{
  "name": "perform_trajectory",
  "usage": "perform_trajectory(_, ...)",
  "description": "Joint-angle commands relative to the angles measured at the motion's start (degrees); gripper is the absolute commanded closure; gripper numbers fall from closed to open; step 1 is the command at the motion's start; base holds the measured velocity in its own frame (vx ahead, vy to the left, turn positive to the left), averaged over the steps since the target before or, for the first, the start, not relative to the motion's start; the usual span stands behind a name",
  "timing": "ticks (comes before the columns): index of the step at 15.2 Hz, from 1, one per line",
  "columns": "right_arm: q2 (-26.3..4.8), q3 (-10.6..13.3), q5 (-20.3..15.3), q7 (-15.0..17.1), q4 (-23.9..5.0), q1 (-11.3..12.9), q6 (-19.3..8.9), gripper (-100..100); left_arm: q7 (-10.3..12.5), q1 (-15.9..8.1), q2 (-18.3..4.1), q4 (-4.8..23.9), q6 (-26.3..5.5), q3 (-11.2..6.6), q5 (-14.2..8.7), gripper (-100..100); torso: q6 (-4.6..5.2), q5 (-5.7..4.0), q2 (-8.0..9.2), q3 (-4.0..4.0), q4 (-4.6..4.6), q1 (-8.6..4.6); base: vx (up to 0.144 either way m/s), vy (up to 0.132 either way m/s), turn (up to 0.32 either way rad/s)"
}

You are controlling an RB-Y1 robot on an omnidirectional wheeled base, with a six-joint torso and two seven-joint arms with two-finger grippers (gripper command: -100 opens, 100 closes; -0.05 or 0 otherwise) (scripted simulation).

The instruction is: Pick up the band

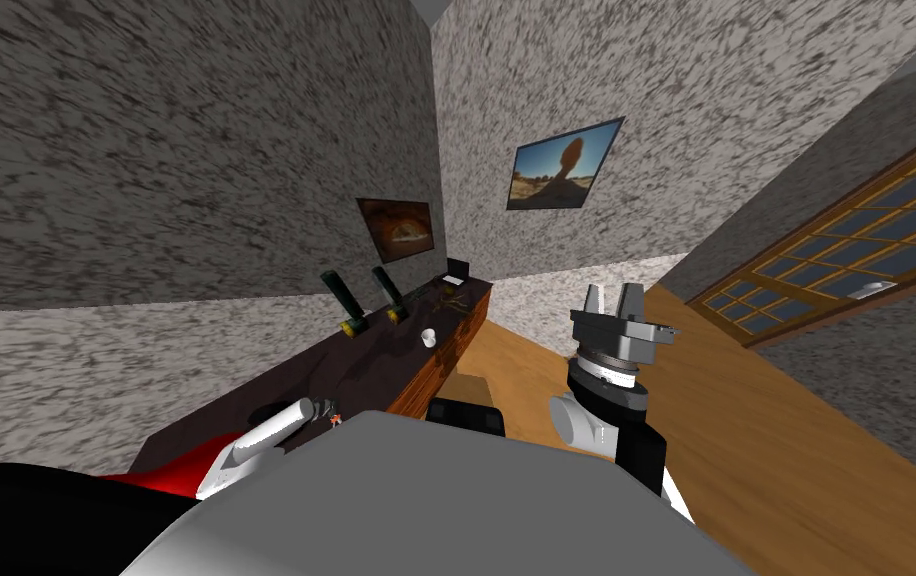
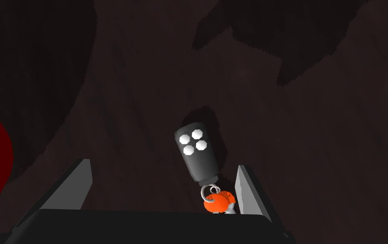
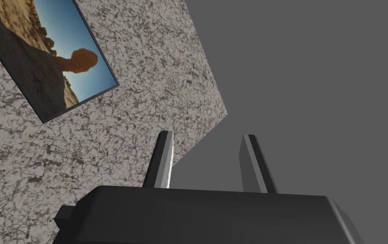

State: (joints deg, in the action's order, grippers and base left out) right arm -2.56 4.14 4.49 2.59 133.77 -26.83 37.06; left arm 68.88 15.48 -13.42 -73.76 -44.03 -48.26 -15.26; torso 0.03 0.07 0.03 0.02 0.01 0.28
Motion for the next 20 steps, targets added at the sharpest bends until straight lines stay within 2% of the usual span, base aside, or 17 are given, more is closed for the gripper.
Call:
perform_trajectory(1, 0.00, 0.00, 0.00, 0.00, 0.00, 0.00, 0.00, 0, 1.70, -0.19, 0.11, 1.58, -1.44, -1.25, -1.00, -100, 0.00, 0.00, 0.00, 0.00, 0.00, 0.00, -0.038, 0.045, -0.182)
perform_trajectory(2, 0.00, 0.00, 0.00, 0.00, 0.00, -0.01, 0.00, 0, 3.19, -0.65, 0.41, 2.76, -2.62, -2.28, -1.33, -100, -0.04, 0.00, 0.02, 0.01, 0.00, 0.01, -0.035, 0.048, -0.138)
perform_trajectory(4, 0.00, 0.00, 0.00, 0.00, 0.00, -0.01, 0.00, 0, 3.19, -0.65, 0.41, 2.76, -2.62, -2.28, -1.33, -100, -0.05, 0.00, 0.00, 0.00, 0.00, 0.01, -0.020, 0.031, -0.061)
perform_trajectory(7, 0.00, 0.00, 0.00, 0.00, 0.00, 0.00, 0.00, 0, 6.77, -1.77, 1.17, 5.53, -5.39, -4.76, -2.12, -100, -0.01, -0.01, -0.05, -0.03, -0.01, -0.06, -0.023, 0.024, -0.171)
perform_trajectory(10, 0.00, 0.00, 0.00, 0.00, 0.00, -0.01, 0.00, 0, 8.73, -2.39, 1.57, 6.99, -6.85, -6.12, -2.54, -100, -0.05, 0.00, 0.00, 0.00, -0.01, 0.00, -0.031, 0.041, -0.118)
perform_trajectory(11, 0.00, -0.01, 0.00, 0.00, 0.00, -0.01, 0.00, 0, 7.83, -1.97, 1.64, 6.22, -6.17, -5.60, -2.45, -100, -0.05, 0.00, -0.02, -0.01, 0.00, 0.01, -0.015, 0.023, -0.027)
perform_trajectory(12, 0.00, -0.01, 0.00, 0.00, 0.00, -0.01, 0.00, 0, 7.49, -2.28, 2.26, 7.65, -4.52, -5.39, -2.27, -100, -0.06, -0.01, -0.05, -0.03, -0.01, -0.03, 0.010, 0.036, 0.059)
perform_trajectory(16, 0.00, -0.01, 0.00, 0.00, 0.00, -0.02, 0.00, 0, 6.54, -2.63, 3.18, 9.64, -1.68, -4.92, -2.02, -100, -0.07, 0.01, -0.30, -0.17, -0.07, 0.04, 0.040, 0.048, 0.061)
perform_trajectory(17, 0.00, -0.01, 0.00, 0.00, 0.00, -0.02, 0.01, 0, 6.90, -2.48, 2.84, 8.96, -2.78, -5.10, -2.15, -100, -0.07, 0.01, -0.31, -0.18, -0.07, 0.03, -0.004, -0.008, -0.001)
perform_trajectory(18, 0.00, -0.01, 0.00, 0.00, 0.00, -0.02, 0.00, 0, 6.81, -2.47, 2.93, 8.98, -2.54, -5.07, -2.11, 100, -0.06, -0.02, -0.23, -0.13, -0.06, -0.09, 0.000, 0.000, 0.000)
perform_trajectory(20, 0.00, 0.00, 0.00, 0.00, 0.00, -0.02, 0.00, 0, 6.81, -2.48, 2.93, 8.98, -2.53, -5.07, -2.12, 100, -0.06, -0.04, -0.17, -0.10, -0.04, -0.15, 0.000, 0.000, 0.000)
